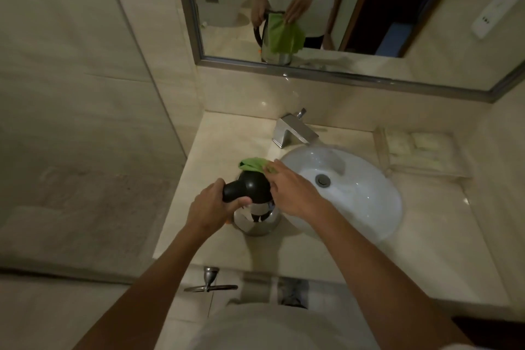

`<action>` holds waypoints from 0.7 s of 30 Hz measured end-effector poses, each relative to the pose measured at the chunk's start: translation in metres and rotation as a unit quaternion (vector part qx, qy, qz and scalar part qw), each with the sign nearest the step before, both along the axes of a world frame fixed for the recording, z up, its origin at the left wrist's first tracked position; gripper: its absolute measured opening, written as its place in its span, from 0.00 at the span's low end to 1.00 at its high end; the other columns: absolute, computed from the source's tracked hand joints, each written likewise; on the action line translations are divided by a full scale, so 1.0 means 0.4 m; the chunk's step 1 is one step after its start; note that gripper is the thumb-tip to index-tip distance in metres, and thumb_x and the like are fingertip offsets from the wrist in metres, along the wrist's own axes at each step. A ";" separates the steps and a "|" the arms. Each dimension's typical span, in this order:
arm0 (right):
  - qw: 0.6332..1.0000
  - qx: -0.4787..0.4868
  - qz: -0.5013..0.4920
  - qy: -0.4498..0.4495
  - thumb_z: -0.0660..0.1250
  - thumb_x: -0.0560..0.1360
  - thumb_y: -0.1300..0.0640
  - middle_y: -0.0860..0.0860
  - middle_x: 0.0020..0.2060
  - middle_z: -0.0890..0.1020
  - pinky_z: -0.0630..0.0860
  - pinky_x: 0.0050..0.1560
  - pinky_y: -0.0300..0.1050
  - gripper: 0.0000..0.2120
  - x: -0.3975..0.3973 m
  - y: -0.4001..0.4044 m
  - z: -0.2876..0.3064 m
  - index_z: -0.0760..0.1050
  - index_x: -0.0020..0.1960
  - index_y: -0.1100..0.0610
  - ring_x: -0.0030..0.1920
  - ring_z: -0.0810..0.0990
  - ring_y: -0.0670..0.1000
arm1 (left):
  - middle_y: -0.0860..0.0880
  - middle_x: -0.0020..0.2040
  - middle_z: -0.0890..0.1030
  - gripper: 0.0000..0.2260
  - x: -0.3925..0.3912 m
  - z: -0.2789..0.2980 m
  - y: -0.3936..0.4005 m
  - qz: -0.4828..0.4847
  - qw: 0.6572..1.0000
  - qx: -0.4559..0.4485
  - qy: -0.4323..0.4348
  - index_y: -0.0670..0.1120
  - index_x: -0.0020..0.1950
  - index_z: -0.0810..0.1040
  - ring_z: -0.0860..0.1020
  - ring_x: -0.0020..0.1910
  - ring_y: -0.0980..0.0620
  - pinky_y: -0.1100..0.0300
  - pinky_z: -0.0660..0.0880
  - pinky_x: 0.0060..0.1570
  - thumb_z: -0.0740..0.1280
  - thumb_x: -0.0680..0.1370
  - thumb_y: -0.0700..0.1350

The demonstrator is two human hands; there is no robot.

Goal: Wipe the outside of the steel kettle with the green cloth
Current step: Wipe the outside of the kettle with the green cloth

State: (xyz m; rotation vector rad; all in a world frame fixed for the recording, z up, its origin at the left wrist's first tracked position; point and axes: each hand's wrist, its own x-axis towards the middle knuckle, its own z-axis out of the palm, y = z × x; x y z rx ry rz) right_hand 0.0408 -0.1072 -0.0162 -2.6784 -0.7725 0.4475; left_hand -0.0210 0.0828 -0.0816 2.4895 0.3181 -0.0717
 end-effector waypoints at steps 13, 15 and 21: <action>0.999 0.026 0.017 -0.023 0.58 0.83 0.60 0.50 0.78 0.62 0.67 0.73 0.58 0.16 0.008 -0.029 -0.053 0.77 0.68 0.54 0.79 0.56 0.54 | 0.50 0.37 0.74 0.26 -0.006 0.000 -0.005 0.018 1.000 -0.007 0.013 0.47 0.44 0.66 0.75 0.35 0.47 0.56 0.68 0.30 0.65 0.68 0.69; 0.999 0.047 -0.013 0.009 0.58 0.83 0.60 0.50 0.78 0.63 0.64 0.74 0.59 0.19 0.033 -0.002 -0.054 0.71 0.73 0.52 0.79 0.56 0.54 | 0.48 0.38 0.76 0.25 -0.008 0.003 -0.008 0.026 1.000 0.006 0.015 0.47 0.45 0.66 0.76 0.36 0.46 0.55 0.70 0.32 0.65 0.70 0.68; 0.978 0.131 -0.128 -0.099 0.64 0.80 0.61 0.56 0.54 0.84 0.80 0.56 0.53 0.09 0.029 0.059 -0.076 0.83 0.55 0.58 0.55 0.81 0.55 | 0.45 0.40 0.78 0.27 -0.014 0.019 -0.040 0.081 0.995 0.052 0.030 0.46 0.47 0.67 0.79 0.37 0.44 0.52 0.76 0.34 0.63 0.70 0.69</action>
